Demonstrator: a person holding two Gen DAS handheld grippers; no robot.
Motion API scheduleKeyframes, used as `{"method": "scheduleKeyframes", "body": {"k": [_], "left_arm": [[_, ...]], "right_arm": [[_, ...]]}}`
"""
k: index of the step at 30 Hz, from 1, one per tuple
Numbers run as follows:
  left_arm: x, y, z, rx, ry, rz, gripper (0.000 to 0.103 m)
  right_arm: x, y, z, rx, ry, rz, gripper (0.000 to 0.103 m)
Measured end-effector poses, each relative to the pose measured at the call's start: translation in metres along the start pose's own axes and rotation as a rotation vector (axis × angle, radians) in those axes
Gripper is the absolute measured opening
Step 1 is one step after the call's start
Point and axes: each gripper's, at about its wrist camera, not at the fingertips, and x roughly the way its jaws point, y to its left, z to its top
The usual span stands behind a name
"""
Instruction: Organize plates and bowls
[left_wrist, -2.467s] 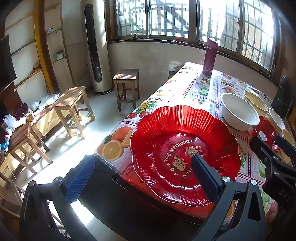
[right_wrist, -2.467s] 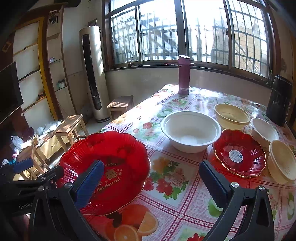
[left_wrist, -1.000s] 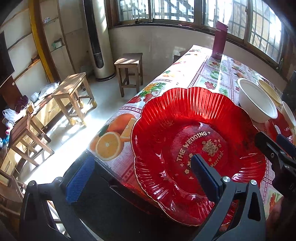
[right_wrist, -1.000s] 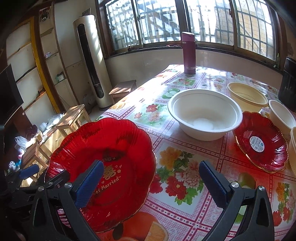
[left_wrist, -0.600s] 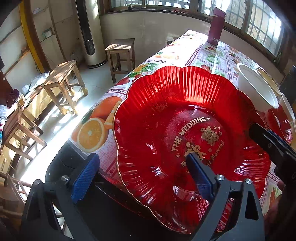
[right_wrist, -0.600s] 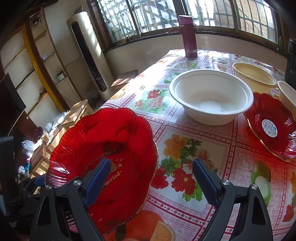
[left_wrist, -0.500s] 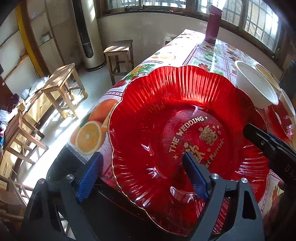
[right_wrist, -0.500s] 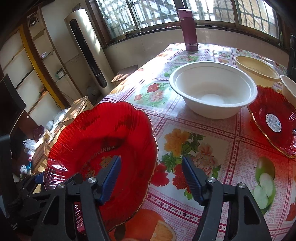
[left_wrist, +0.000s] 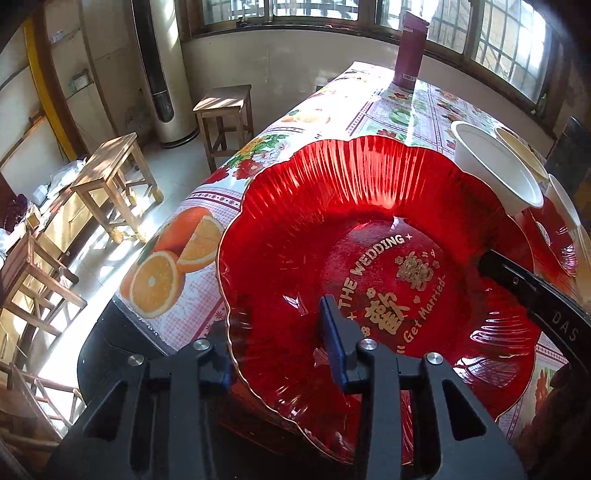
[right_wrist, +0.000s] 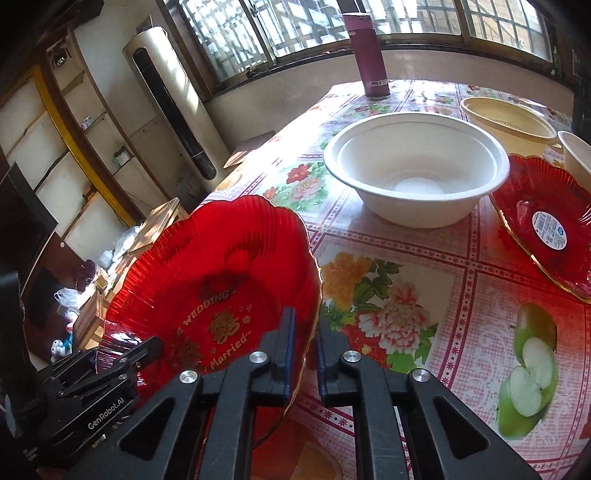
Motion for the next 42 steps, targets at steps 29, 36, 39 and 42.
{"method": "scheduleKeyframes", "body": {"k": [29, 36, 39, 42], "left_arm": [[-0.129, -0.082, -0.001, 0.226, -0.272, -0.293, 0.084], [-0.091, -0.178, 0.03, 0.232, -0.097, -0.432, 0.084], [-0.068, -0.208, 0.039, 0.218, -0.001, -0.442, 0.084], [-0.042, -0.228, 0.044, 0.194, 0.087, -0.439, 0.084]], "right_arm": [[-0.126, -0.145, -0.009, 0.262, -0.227, 0.038, 0.075], [-0.137, -0.208, -0.013, 0.428, -0.234, 0.09, 0.075], [-0.13, -0.225, -0.009, 0.478, -0.21, 0.081, 0.075], [-0.118, -0.247, -0.009, 0.567, -0.181, 0.125, 0.075]]}}
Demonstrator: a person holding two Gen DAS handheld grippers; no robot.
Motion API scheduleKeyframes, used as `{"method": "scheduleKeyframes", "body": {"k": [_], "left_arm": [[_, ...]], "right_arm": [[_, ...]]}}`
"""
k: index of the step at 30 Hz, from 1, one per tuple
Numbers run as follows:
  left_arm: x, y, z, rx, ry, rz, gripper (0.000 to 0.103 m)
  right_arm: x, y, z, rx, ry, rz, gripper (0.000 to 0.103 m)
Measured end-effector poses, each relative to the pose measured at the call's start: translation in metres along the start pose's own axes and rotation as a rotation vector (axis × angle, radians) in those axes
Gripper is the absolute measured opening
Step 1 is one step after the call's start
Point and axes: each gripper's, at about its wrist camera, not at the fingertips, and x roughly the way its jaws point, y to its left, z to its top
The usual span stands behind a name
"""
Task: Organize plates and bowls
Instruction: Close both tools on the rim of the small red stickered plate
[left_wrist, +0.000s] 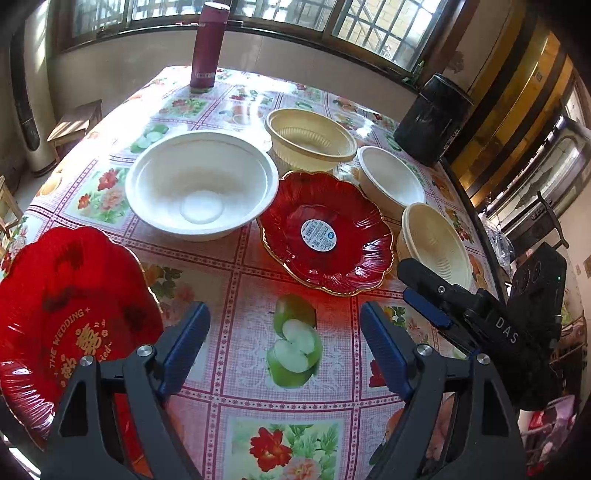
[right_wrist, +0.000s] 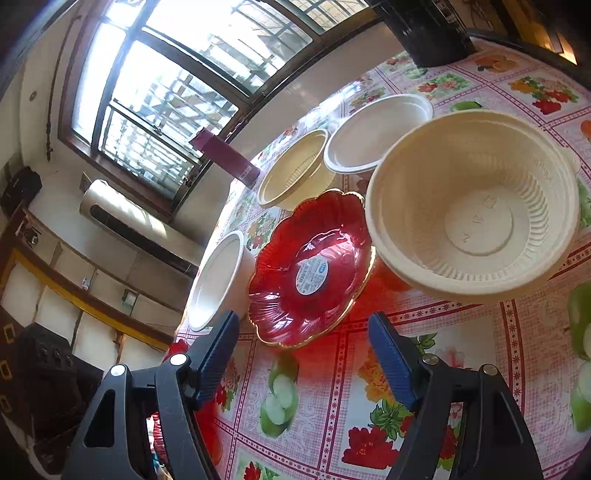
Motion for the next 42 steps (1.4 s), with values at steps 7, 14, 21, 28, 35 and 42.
{"method": "scheduleKeyframes", "body": {"k": [7, 14, 21, 28, 35, 42], "left_arm": [[0.046, 0.009, 0.018, -0.126, 0.107, -0.042, 0.084], [0.073, 0.018, 0.036, -0.136, 0.145, -0.009, 0.083], [0.079, 0.02, 0.033, -0.17, 0.19, -0.07, 0.077], [0.091, 0.012, 0.041, -0.139, 0.208, -0.065, 0.042], [0.093, 0.018, 0.044, -0.137, 0.195, -0.048, 0.021], [0.088, 0.019, 0.038, -0.12, 0.195, -0.044, 0.016]], "right_arm": [[0.017, -0.035, 0.021, 0.156, 0.016, 0.013, 0.075], [0.033, -0.041, 0.029, 0.197, 0.03, 0.018, 0.068], [0.04, -0.043, 0.028, 0.197, 0.039, 0.019, 0.052], [0.043, -0.045, 0.026, 0.193, 0.05, 0.01, 0.034], [0.049, -0.052, 0.024, 0.196, 0.067, -0.013, 0.012], [0.042, -0.05, 0.018, 0.191, 0.058, -0.036, 0.012]]}}
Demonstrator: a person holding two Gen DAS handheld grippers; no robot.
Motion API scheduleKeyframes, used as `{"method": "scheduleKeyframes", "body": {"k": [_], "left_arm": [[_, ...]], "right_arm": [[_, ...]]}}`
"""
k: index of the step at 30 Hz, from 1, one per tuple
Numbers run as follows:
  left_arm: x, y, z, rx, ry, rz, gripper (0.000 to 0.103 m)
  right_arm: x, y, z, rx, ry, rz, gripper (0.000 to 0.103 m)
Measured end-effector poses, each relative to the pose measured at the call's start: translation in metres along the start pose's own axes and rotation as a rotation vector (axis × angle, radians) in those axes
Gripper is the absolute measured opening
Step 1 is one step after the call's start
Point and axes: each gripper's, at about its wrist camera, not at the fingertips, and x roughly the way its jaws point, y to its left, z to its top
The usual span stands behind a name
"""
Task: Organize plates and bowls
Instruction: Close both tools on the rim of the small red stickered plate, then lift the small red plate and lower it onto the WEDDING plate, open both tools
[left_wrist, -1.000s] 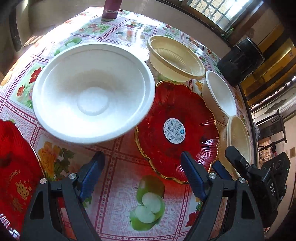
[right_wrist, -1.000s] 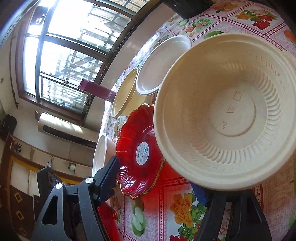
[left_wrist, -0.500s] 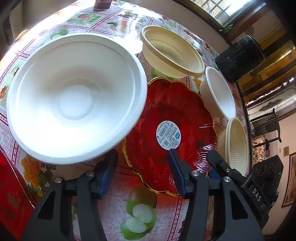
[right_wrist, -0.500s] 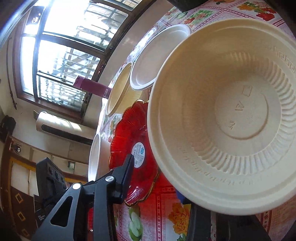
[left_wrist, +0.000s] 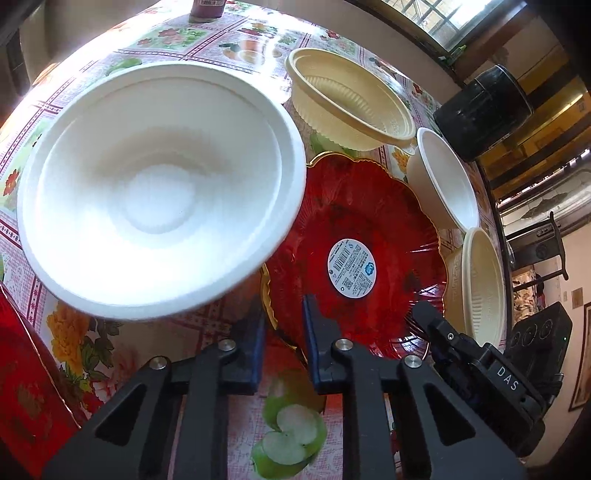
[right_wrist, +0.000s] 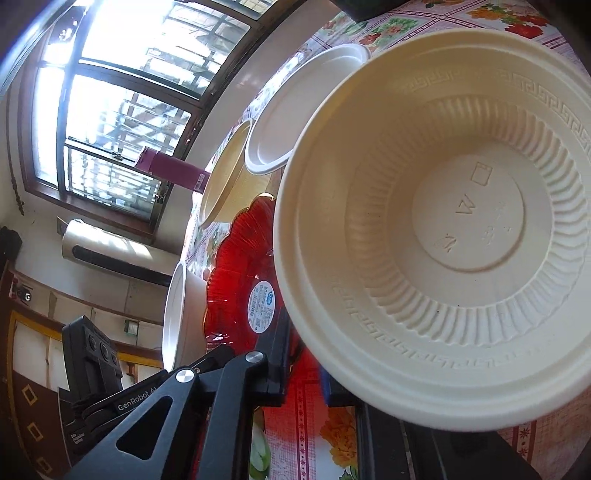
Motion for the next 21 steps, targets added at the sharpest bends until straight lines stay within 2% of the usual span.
{"method": "scheduleKeyframes", "body": {"k": [6, 12, 17, 21], "left_arm": [[-0.005, -0.004, -0.017, 0.028, 0.009, 0.011, 0.016], [-0.024, -0.006, -0.051, 0.078, 0.012, 0.007, 0.016], [-0.059, -0.009, -0.077, 0.132, -0.046, 0.001, 0.016], [-0.101, 0.008, -0.092, 0.137, -0.132, 0.005, 0.017]], "right_arm": [[-0.012, 0.0, -0.011, -0.007, 0.009, -0.015, 0.012], [-0.032, -0.011, -0.036, 0.007, 0.054, 0.009, 0.012], [-0.055, -0.005, -0.052, 0.001, 0.069, 0.052, 0.013], [-0.067, 0.029, -0.061, -0.072, 0.061, 0.089, 0.012]]}}
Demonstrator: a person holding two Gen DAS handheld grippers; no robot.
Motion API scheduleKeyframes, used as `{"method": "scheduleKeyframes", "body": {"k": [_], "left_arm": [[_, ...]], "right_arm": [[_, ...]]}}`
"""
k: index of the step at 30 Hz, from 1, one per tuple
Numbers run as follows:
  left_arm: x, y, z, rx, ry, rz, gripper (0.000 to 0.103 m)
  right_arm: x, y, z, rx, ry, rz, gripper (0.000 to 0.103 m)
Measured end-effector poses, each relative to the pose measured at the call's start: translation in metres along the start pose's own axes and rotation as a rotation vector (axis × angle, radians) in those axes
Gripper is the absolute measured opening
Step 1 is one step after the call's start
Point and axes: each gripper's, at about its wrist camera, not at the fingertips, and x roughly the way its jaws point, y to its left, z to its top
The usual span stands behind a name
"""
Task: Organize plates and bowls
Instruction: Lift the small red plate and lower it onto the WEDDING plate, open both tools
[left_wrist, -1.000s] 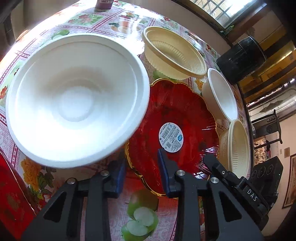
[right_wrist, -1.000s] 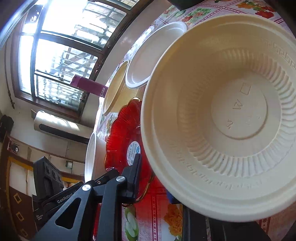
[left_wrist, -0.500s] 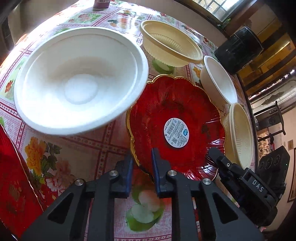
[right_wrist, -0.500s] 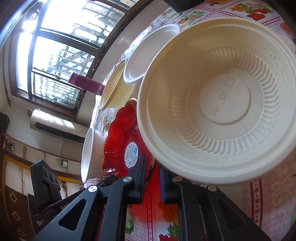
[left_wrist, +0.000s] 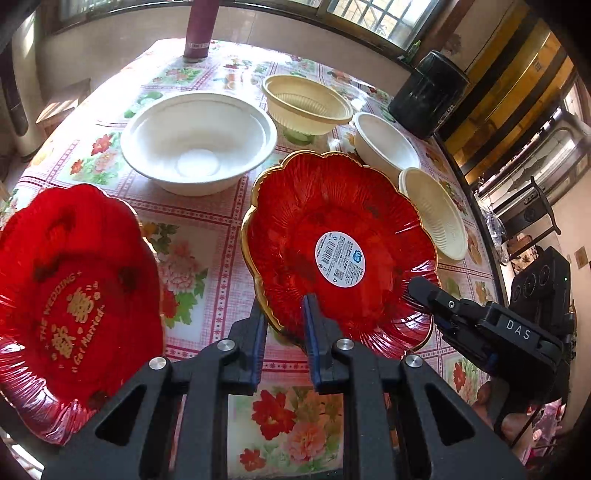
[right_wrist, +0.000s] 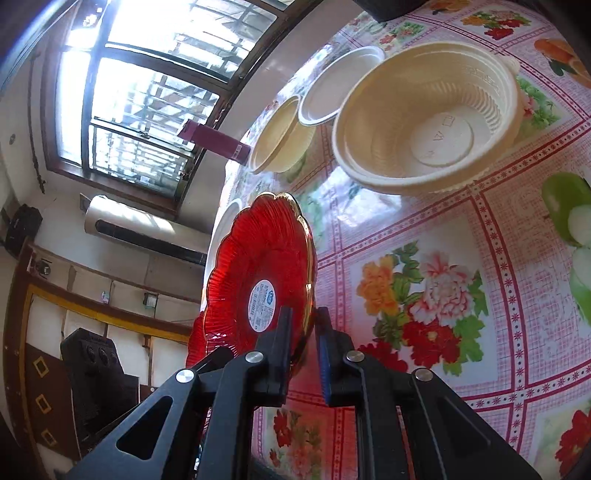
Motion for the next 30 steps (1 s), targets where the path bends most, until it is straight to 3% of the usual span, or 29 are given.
{"method": "scheduleKeyframes", "body": {"k": [3, 7, 14, 24, 27, 28, 30], "left_arm": [[-0.033, 0.025, -0.005, -0.02, -0.064, 0.029, 0.018], [-0.055, 0.064, -0.013, -0.071, -0.093, 0.096, 0.019], [-0.066, 0.126, -0.036, -0.167, -0.078, 0.204, 0.021], [-0.053, 0.166, -0.051, -0.255, -0.007, 0.187, 0.029], [-0.056, 0.17, -0.052, -0.279, -0.004, 0.144, 0.031], [-0.057, 0.171, -0.052, -0.282, -0.001, 0.131, 0.032], [-0.06, 0.172, -0.054, -0.283, -0.002, 0.109, 0.046]], "right_arm": [[0.009, 0.034, -0.009, -0.07, 0.024, 0.028, 0.012], [0.04, 0.08, -0.028, -0.167, 0.075, 0.04, 0.012], [0.104, 0.127, -0.073, -0.27, 0.205, 0.008, 0.013], [0.138, 0.162, -0.104, -0.401, 0.261, -0.114, 0.021], [0.137, 0.173, -0.11, -0.454, 0.255, -0.141, 0.032], [0.132, 0.172, -0.111, -0.468, 0.25, -0.147, 0.046], [0.123, 0.176, -0.106, -0.487, 0.231, -0.134, 0.055]]}}
